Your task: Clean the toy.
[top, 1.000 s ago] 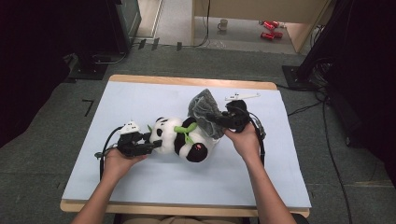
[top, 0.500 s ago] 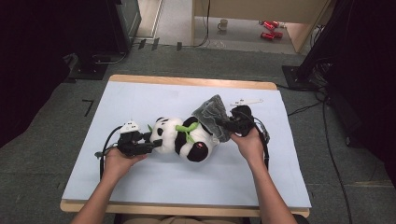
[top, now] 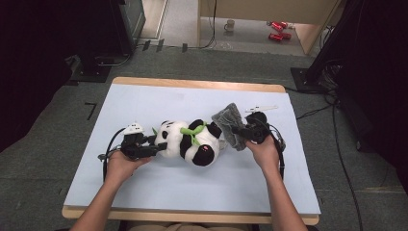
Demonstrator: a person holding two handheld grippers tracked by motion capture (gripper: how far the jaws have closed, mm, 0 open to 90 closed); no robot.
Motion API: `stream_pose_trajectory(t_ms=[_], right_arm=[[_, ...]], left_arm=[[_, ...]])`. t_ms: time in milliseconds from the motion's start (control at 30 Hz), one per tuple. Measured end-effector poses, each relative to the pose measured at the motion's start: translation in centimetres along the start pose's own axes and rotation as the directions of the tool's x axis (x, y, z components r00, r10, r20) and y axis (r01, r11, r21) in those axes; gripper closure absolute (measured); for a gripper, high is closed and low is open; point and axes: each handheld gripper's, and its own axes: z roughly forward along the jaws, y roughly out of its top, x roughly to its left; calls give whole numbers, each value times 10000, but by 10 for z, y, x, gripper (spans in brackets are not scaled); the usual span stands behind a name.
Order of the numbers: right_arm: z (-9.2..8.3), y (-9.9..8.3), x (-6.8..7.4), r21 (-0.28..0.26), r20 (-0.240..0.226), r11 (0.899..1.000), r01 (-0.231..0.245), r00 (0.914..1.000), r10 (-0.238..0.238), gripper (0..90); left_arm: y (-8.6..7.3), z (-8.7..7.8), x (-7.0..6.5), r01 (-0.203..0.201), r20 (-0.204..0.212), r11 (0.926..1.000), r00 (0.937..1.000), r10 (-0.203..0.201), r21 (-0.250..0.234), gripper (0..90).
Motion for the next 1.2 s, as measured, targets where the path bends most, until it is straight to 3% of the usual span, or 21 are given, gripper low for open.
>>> stream_pose_trajectory(t_ms=[200,433,633,833,1000,1100,1200], right_arm=[[-20,4,-9,-761,-224,9957,-527,9984,512,751],[-33,18,12,-1470,-619,9891,-60,9981,-31,751],[-21,25,33,-1303,-1077,9908,378,9928,-520,750],[0,23,43,-1176,-790,9897,814,9927,-910,744],[5,18,35,-844,-272,9908,1058,9937,-1084,744],[6,12,26,-148,128,9928,1190,9928,-1188,748],[11,6,20,91,-126,9959,902,9959,-901,748]], left_arm=[[1,0,0,8,-41,10000,10000,-8,26,452],[0,1,-3,14,-194,10000,9998,-15,-31,451],[-2,1,-5,-35,-282,10000,9996,33,-91,452],[-3,0,-7,-39,-339,9999,9994,35,-118,452],[-2,0,-7,12,-338,10000,9994,-15,-97,452],[-2,0,-6,24,-325,10000,9995,-26,-56,452],[-2,0,-6,52,-297,10000,9995,-52,-17,452]])
